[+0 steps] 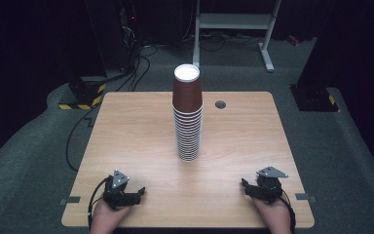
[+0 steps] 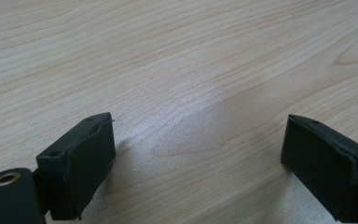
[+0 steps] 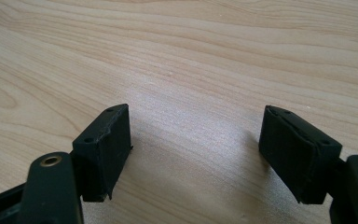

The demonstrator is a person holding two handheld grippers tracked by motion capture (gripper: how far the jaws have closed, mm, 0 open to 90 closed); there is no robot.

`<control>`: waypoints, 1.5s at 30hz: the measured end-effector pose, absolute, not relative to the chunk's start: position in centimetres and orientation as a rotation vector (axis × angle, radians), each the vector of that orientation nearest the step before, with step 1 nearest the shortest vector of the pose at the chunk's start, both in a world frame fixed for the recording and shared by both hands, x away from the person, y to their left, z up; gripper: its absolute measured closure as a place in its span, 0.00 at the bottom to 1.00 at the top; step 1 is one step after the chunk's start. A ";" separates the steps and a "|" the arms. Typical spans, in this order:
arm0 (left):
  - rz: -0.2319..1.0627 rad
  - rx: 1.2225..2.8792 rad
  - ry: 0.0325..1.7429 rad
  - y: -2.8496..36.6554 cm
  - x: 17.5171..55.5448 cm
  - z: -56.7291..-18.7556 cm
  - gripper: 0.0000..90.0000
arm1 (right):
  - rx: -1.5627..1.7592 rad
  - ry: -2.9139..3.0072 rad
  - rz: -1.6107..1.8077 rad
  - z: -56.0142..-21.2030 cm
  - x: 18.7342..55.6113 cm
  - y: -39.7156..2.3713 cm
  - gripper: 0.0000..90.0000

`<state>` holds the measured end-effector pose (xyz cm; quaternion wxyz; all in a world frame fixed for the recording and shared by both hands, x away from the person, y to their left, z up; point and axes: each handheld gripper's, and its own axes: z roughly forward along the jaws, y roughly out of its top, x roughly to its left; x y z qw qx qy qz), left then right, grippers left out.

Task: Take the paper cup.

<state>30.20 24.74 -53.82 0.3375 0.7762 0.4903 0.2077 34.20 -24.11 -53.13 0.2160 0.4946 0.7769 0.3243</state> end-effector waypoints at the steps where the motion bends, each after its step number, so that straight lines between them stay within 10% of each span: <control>1: 0.541 2.023 1.278 24.7 30.2 -53.8 0.11 | 1.371 2.153 0.899 -53.1 34.2 -24.1 0.27; 45: 0.526 2.046 1.262 24.0 29.6 -53.7 0.12 | 1.350 2.175 0.911 -53.1 34.2 -24.1 0.29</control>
